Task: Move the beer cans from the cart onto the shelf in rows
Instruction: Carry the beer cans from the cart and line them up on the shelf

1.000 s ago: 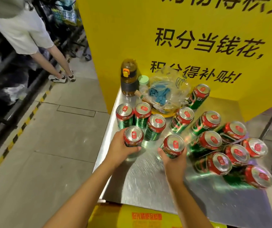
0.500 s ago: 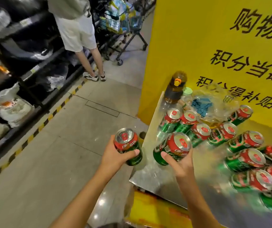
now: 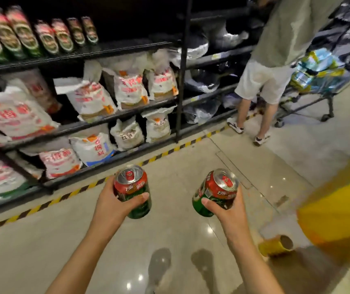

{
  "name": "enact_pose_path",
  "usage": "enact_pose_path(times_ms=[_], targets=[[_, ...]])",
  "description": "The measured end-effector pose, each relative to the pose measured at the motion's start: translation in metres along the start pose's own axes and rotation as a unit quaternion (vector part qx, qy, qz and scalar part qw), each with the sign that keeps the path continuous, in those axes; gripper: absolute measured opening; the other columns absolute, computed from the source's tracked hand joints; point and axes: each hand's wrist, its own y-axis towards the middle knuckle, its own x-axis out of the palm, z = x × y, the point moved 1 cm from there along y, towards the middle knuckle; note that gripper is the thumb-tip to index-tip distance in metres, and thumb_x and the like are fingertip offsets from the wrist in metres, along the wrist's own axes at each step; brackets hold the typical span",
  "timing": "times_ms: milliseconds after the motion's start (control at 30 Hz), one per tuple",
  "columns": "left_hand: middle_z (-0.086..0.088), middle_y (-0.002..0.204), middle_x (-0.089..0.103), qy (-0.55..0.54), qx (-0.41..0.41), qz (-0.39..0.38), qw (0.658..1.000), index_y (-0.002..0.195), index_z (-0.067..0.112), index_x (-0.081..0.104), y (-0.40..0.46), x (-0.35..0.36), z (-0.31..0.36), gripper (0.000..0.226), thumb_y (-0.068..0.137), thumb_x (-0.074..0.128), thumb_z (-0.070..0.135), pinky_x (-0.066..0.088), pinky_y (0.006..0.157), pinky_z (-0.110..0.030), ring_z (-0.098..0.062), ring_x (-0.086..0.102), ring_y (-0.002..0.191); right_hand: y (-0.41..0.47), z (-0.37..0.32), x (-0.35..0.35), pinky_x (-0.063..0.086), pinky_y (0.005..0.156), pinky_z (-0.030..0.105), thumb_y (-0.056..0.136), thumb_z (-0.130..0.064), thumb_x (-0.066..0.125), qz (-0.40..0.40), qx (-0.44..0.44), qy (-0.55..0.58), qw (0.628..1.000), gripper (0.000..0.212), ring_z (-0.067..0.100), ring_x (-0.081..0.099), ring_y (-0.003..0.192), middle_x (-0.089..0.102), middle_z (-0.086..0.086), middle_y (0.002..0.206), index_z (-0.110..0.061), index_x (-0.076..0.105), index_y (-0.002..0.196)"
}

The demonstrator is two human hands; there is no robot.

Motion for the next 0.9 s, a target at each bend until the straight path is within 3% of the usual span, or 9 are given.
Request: enact_pose_path(times_ms=[100, 167, 400, 467, 600, 667, 800, 900], targets=[[0.005, 0.108, 0.055, -0.011, -0.013, 0.073, 0.997, 0.115, 0.026, 0.045, 0.013, -0.052, -0.009, 0.065, 0.065, 0.082, 0.01, 0.04, 0.086, -0.03, -0.015, 0.052, 0.102, 0.02, -0.006, 0.052, 0.047, 0.078, 0.018, 0.04, -0.039, 0.084, -0.043, 0.001, 0.014, 0.999, 0.078, 0.001, 0.058, 0.102, 0.058, -0.015, 0.113, -0.047, 0.047, 0.108], [0.001, 0.111, 0.058, -0.021, -0.019, 0.117, 0.993, 0.12, 0.021, 0.049, 0.021, -0.078, -0.014, 0.067, 0.064, 0.083, 0.01, 0.042, 0.086, -0.031, -0.017, 0.054, 0.103, 0.033, -0.012, 0.078, 0.047, 0.077, 0.017, 0.037, -0.044, 0.079, -0.071, 0.002, 0.013, 0.997, 0.079, 0.0, 0.058, 0.101, 0.059, -0.015, 0.113, -0.048, 0.047, 0.109], [0.02, 0.094, 0.054, -0.051, -0.008, 0.195, 0.979, 0.113, 0.027, 0.046, 0.076, -0.104, -0.004, 0.059, 0.067, 0.08, 0.01, 0.04, 0.071, -0.018, 0.006, 0.051, 0.083, 0.103, -0.028, 0.14, 0.05, 0.068, 0.013, 0.042, -0.035, 0.082, -0.148, -0.017, -0.002, 0.989, 0.072, -0.006, 0.062, 0.092, 0.063, -0.012, 0.108, -0.04, 0.052, 0.107], [0.018, 0.097, 0.055, -0.051, -0.012, 0.195, 0.979, 0.116, 0.027, 0.046, 0.102, -0.1, 0.002, 0.061, 0.068, 0.081, 0.014, 0.039, 0.069, -0.016, 0.003, 0.052, 0.085, 0.131, -0.031, 0.154, 0.05, 0.069, 0.015, 0.047, -0.027, 0.081, -0.159, -0.018, 0.0, 0.987, 0.068, -0.005, 0.062, 0.093, 0.063, -0.011, 0.109, -0.041, 0.052, 0.107], [0.018, 0.101, 0.056, -0.05, -0.005, 0.187, 0.981, 0.114, 0.03, 0.047, 0.164, -0.088, 0.023, 0.062, 0.065, 0.083, 0.019, 0.042, 0.077, -0.022, -0.001, 0.053, 0.092, 0.196, -0.045, 0.176, 0.049, 0.082, 0.022, 0.043, -0.037, 0.083, -0.171, -0.019, 0.009, 0.985, 0.077, 0.007, 0.06, 0.104, 0.063, -0.008, 0.114, -0.04, 0.051, 0.113], [0.017, 0.102, 0.057, -0.054, -0.002, 0.184, 0.981, 0.11, 0.032, 0.047, 0.196, -0.083, 0.036, 0.06, 0.064, 0.083, 0.021, 0.044, 0.077, -0.024, -0.003, 0.054, 0.094, 0.232, -0.055, 0.185, 0.047, 0.079, 0.021, 0.049, -0.025, 0.087, -0.173, -0.023, 0.016, 0.985, 0.072, 0.009, 0.06, 0.104, 0.063, -0.006, 0.112, -0.039, 0.052, 0.111], [0.009, 0.107, 0.06, -0.066, -0.007, 0.206, 0.976, 0.115, 0.028, 0.049, 0.257, -0.075, 0.056, 0.064, 0.062, 0.084, 0.023, 0.047, 0.082, -0.03, -0.012, 0.056, 0.1, 0.304, -0.074, 0.2, 0.044, 0.075, 0.017, 0.054, -0.022, 0.085, -0.189, -0.036, 0.011, 0.981, 0.069, 0.005, 0.058, 0.102, 0.062, -0.01, 0.11, -0.041, 0.051, 0.111], [0.008, 0.107, 0.061, -0.08, -0.008, 0.23, 0.97, 0.116, 0.027, 0.05, 0.293, -0.073, 0.061, 0.064, 0.063, 0.084, 0.021, 0.047, 0.08, -0.027, -0.011, 0.057, 0.099, 0.35, -0.079, 0.214, 0.045, 0.075, 0.017, 0.045, -0.035, 0.082, -0.207, -0.037, 0.001, 0.978, 0.087, 0.005, 0.058, 0.104, 0.061, -0.007, 0.115, -0.033, 0.049, 0.125]])
